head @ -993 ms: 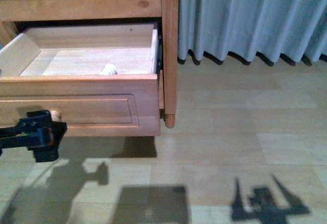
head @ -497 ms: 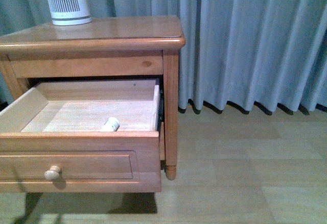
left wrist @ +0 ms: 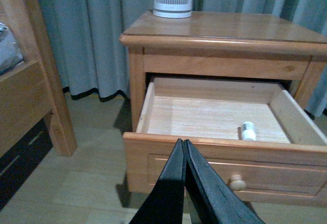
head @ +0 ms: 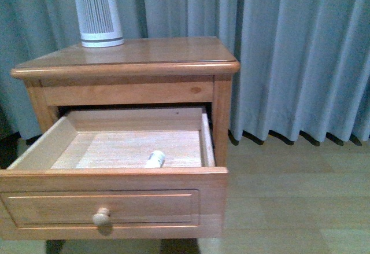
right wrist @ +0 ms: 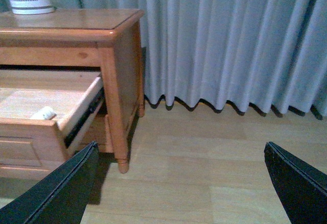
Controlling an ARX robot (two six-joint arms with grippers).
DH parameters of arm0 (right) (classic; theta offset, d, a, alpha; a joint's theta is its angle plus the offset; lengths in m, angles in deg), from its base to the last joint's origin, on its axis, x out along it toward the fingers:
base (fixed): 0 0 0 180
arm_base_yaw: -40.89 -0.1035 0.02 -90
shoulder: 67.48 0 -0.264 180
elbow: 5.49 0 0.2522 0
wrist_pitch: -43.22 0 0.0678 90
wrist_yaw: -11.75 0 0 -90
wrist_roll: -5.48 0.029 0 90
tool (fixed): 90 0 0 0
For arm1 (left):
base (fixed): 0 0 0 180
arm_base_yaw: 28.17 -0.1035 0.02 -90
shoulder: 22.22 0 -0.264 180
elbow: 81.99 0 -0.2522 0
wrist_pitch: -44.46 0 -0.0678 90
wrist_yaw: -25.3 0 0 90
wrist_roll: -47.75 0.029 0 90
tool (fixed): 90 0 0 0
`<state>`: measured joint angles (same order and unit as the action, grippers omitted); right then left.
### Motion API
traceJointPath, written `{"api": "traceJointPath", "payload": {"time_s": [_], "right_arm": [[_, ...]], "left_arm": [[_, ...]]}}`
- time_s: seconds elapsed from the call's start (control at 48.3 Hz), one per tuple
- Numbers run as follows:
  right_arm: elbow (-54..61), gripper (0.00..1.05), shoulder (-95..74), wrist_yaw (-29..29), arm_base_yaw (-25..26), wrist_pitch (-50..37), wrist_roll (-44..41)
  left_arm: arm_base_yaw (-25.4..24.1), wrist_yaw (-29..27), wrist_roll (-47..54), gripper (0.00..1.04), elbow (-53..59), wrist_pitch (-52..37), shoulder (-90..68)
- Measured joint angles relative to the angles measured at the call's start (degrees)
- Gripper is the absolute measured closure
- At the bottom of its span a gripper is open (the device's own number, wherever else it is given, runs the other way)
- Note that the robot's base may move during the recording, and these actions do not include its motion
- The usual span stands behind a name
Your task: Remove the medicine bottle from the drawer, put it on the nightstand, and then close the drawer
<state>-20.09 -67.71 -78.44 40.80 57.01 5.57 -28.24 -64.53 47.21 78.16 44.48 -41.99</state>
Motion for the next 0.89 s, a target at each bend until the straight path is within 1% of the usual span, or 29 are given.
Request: {"api": "traceJointPath", "payload": {"time_s": [0.497,0.559,0.579,0.704,0.745,0.869,0.89], "right_arm": [[0.0,0.07,0.0,0.6,0.0,0.0,0.0],[0.0,0.07,0.0,0.5,0.0,0.0,0.0],[0.0,0.07,0.0,0.5,0.0,0.0,0.0],[0.0,0.07,0.0,0.4,0.0,0.0,0.0],[0.0,0.07,0.0,0.4,0.0,0.0,0.0],[0.0,0.07,0.0,0.4,0.0,0.0,0.0],[0.0,0.07,0.0,0.4,0.0,0.0,0.0]], "left_arm": [[0.0,-0.4,0.0,1.01,3.3,3.5,7.0],[0.0,-0.3,0.0,0.91,3.3,3.6,7.2],[0.0,-0.3,0.0,0.89,3.3,3.6,7.2],[0.0,-0.3,0.0,0.68,3.4,3.6,7.4],[0.0,-0.3,0.0,0.57,3.4,3.6,7.4],[0.0,-0.2,0.0,0.36,3.4,3.6,7.4],[0.0,-0.2,0.0,0.31,3.4,3.6,7.4]]}}
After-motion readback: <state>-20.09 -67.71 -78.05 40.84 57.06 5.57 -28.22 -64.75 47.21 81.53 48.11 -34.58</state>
